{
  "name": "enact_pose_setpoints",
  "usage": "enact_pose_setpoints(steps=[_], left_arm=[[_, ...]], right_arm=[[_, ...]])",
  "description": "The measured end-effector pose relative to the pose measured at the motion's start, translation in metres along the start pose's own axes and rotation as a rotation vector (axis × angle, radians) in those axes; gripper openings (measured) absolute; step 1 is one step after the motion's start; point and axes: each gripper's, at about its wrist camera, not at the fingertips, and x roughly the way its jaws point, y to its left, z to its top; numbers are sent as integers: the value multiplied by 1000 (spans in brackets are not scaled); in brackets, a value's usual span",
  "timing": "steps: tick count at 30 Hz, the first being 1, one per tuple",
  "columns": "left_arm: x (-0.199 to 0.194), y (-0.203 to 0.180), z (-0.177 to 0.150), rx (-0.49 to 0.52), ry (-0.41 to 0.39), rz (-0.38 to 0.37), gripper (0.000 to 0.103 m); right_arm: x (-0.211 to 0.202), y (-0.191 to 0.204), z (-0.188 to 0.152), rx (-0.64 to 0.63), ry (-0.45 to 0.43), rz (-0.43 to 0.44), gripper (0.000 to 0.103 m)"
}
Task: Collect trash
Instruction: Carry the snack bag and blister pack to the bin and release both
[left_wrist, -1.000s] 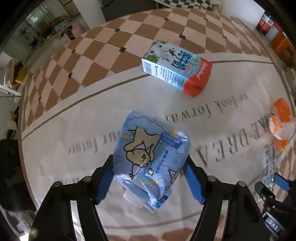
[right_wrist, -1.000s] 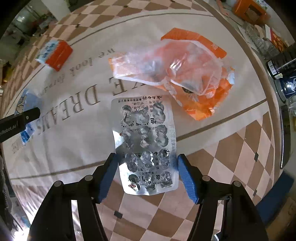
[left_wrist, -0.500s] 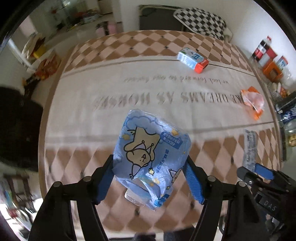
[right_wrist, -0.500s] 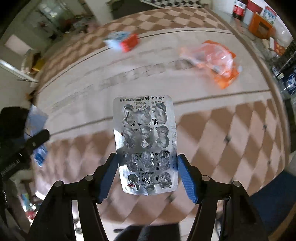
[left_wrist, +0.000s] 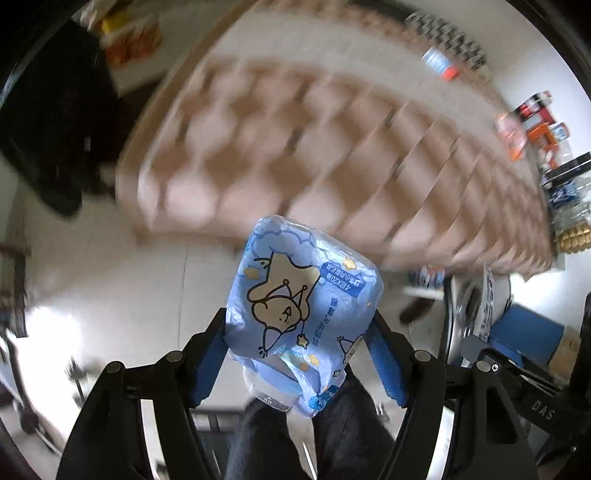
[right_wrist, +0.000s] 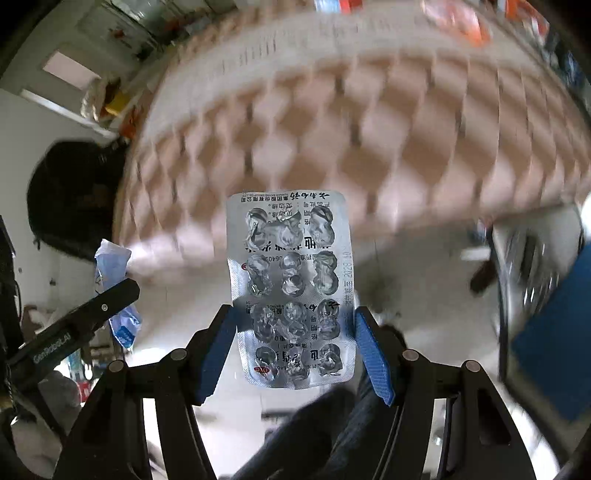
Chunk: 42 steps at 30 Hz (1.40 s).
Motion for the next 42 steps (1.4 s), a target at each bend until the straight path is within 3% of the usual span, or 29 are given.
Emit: enact_pose_setpoints(steps=[3, 5, 12, 15, 17, 21, 23, 26, 27, 28, 29, 30, 37, 42], left_arm=[[53, 24, -24, -45, 98, -20, 69], [112, 40, -33, -95, 174, -68, 69], [290, 72, -37, -225, 348, -207, 69], [353, 74, -36, -205, 380, -194, 69], [375, 83, -44, -174, 399, -170, 71], [398, 86, -45, -143, 410, -156, 75], [403, 91, -46, -133, 406, -139, 93], [397, 98, -45, -154, 388, -139, 96], [396, 101, -44, -159, 380, -139, 96], [391, 103, -43, -162, 369, -132, 96], [386, 105, -44, -165, 358, -117, 97], [382, 105, -44, -166, 348, -108, 97], [328, 102, -54, -76, 193, 74, 99], [295, 88, -64, -36, 140, 163, 99]], right_arm=[[54, -13, -35, 38, 84, -21, 67], [98, -27, -50, 59, 124, -46, 67], [261, -84, -62, 129, 226, -66, 67], [324, -98, -59, 119, 251, -72, 67], [358, -105, -59, 118, 265, -77, 67], [406, -110, -53, 94, 280, -60, 67], [422, -108, -52, 83, 299, -48, 67], [435, -104, -51, 67, 302, -20, 68], [437, -102, -51, 60, 303, -4, 69], [439, -102, -51, 60, 299, 1, 80], [438, -101, -51, 60, 290, 10, 96], [436, -100, -52, 57, 284, 18, 100], [410, -89, -58, -10, 265, -87, 102], [374, -80, -62, -71, 240, -181, 102]])
